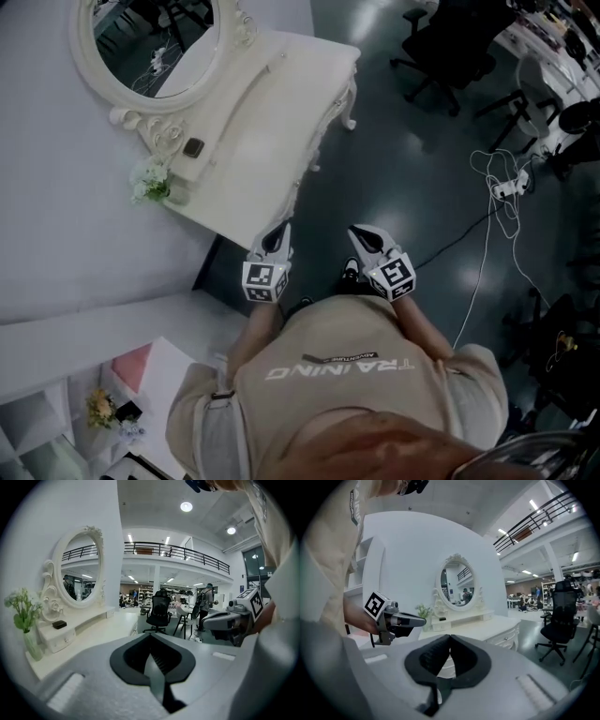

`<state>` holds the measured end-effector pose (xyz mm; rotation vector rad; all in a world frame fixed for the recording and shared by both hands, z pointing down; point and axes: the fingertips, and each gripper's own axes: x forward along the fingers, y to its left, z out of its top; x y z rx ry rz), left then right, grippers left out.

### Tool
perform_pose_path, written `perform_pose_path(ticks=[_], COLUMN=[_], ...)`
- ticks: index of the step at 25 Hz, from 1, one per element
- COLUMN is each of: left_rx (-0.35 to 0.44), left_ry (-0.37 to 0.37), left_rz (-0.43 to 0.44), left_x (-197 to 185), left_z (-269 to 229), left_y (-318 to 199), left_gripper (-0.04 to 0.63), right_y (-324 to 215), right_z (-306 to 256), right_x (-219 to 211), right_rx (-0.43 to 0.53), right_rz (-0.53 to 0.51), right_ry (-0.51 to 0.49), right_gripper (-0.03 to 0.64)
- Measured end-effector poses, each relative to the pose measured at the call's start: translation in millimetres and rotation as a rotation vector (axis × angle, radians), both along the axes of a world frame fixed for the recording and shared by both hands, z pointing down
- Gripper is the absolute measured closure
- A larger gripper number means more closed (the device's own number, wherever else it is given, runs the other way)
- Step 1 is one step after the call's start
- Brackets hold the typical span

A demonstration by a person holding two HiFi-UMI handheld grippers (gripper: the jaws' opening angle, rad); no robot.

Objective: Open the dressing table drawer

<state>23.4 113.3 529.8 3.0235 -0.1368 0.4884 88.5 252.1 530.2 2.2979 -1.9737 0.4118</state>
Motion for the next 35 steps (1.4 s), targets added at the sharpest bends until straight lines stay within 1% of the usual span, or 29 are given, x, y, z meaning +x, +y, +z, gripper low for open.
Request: perform_pose_path(ticks=[2, 5, 8, 11, 15, 20, 24, 27, 29, 31, 35], left_rx=[0.006, 0.018, 0.029, 0.041, 0.052, 0.01, -0.02, -0.022, -0.021, -0.022, -0.016], left_ry=[-0.008, -0.013, -0.018, -0.039, -0.067, -0.043, -0.01, 0.021, 0.043, 0.047, 0.055], left_rz=[-0.035, -0.104, -0.179, -0.223, -0.284, -0.364, -0.387, -0.402, -0.406, -0.407, -0.411], left_x=[19, 39, 52, 52, 28, 9, 6, 9, 13, 10, -3], left_z=[-4, -10, -11, -7, 1, 18, 24, 20, 18, 20, 27], left_y=[1, 7, 3, -10, -33, -64, -91, -120, -141, -161, -195], left_gripper=[0.588, 0.588, 0.588, 0.588, 0.588, 0.588, 0.588, 0.588, 0.588, 0.588, 0.588], right_y=[-3, -5, -20, -48, -84, -121, -143, -162, -180, -200, -240], right_z=[2, 11, 20, 27, 34, 33, 21, 16, 15, 12, 9], right_x=[23, 47, 66, 77, 67, 50, 43, 46, 49, 45, 34], right_rx=[0.007, 0.005, -0.009, -0.005, 0.009, -0.013, -0.032, -0.056, -0.081, -0.096, -0.095], right_rz=[-0.035, -0.113, -0.217, -0.279, -0.332, -0.404, -0.426, -0.427, -0.435, -0.449, -0.46], right_ry=[-0.022, -0.089, -0.072, -0.063, -0.079, -0.051, -0.016, 0.007, 0.041, 0.078, 0.104], right_gripper=[0.614, 0.612, 0.614, 0.613, 0.613, 0.612, 0.612, 0.612, 0.612, 0.612, 0.612])
